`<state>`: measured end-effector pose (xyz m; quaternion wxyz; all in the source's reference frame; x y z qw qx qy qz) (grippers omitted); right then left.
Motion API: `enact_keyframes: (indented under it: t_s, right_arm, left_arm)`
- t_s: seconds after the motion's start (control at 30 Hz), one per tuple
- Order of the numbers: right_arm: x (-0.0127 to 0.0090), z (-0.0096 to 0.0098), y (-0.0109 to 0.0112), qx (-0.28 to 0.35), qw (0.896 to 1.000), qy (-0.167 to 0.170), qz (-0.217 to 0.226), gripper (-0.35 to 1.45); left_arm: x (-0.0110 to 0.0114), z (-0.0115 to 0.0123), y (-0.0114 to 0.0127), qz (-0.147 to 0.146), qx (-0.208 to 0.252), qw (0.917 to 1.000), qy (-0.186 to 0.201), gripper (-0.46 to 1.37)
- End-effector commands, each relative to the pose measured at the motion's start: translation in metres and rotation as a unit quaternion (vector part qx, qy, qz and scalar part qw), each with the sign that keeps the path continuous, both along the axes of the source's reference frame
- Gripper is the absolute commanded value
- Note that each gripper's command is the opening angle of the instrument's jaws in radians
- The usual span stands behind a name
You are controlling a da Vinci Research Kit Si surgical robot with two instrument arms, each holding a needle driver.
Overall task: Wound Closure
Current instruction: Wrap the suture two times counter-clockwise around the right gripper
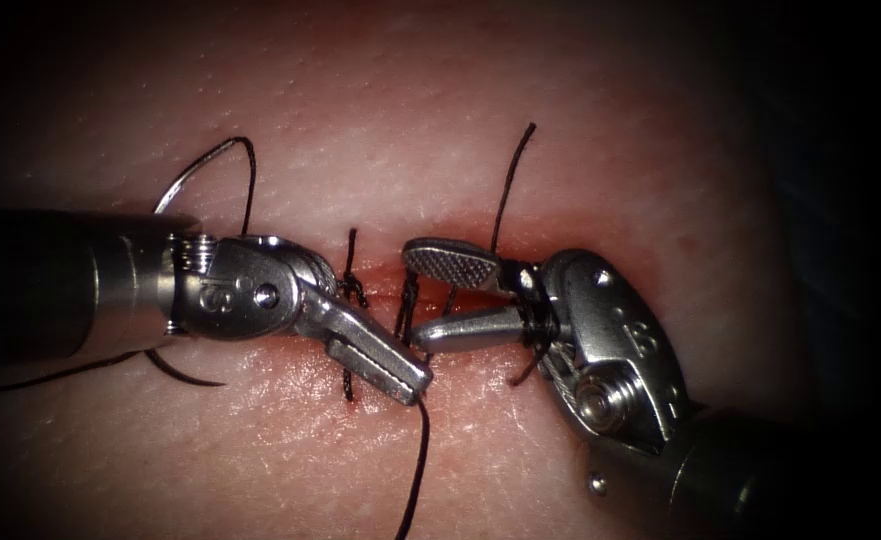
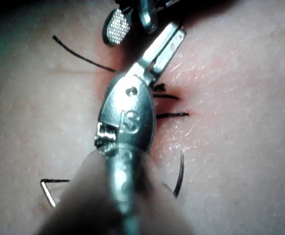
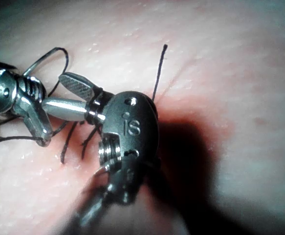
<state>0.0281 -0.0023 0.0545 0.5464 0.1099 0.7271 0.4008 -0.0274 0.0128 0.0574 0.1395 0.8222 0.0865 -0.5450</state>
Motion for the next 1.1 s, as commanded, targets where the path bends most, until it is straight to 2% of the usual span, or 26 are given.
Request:
enact_keyframes:
  t_s: [0.03,0.2,0.3,0.4,0.6,0.67,0.73,0.87,0.97,1.1]
  right_arm:
    - [-0.0002,-0.0001,0.0,0.01,0.999,-0.021,0.025,0.49]
    - [-0.0009,-0.0002,-0.0001,0.035,0.995,-0.059,0.078,0.48]
    - [-0.0012,-0.0002,-0.0002,0.036,0.991,-0.083,0.101,0.5]
    - [-0.0014,-0.0004,-0.0003,0.039,0.985,-0.112,0.127,0.71]
    - [-0.0014,-0.0008,-0.0005,0.053,0.969,-0.181,0.161,0.91]
    - [-0.0015,-0.0007,-0.0005,0.06,0.961,-0.208,0.17,1.11]
    - [-0.0017,-0.0006,-0.0005,0.062,0.956,-0.221,0.181,1.21]
    - [-0.0024,-0.0003,-0.0003,0.069,0.946,-0.243,0.203,1.22]
    - [-0.0032,0.0003,0.0,0.081,0.94,-0.261,0.202,1.22]
    - [-0.0041,0.0013,0.0004,0.092,0.938,-0.261,0.209,1.22]
  left_arm:
    - [0.0001,-0.0002,0.0005,-0.014,-0.001,0.9999,0.0,-0.35]
    - [-0.0001,-0.0006,0.0001,-0.046,-0.004,0.9988,0.018,-0.35]
    - [-0.0002,-0.0009,-0.0007,-0.051,0.0,0.9983,0.026,-0.35]
    - [-0.0006,-0.0013,-0.0016,-0.06,0.006,0.9973,0.043,-0.35]
    - [-0.0018,-0.002,-0.0026,-0.075,0.006,0.9944,0.074,-0.35]
    - [-0.002,-0.0021,-0.0027,-0.08,0.006,0.9937,0.078,-0.35]
    - [-0.0021,-0.0021,-0.0027,-0.084,0.006,0.993,0.082,-0.35]
    - [-0.0022,-0.002,-0.0026,-0.084,0.005,0.9916,0.098,-0.35]
    - [-0.0022,-0.0018,-0.0025,-0.088,0.005,0.9906,0.105,-0.35]
    - [-0.0022,-0.0015,-0.0023,-0.092,0.005,0.9898,0.108,-0.35]
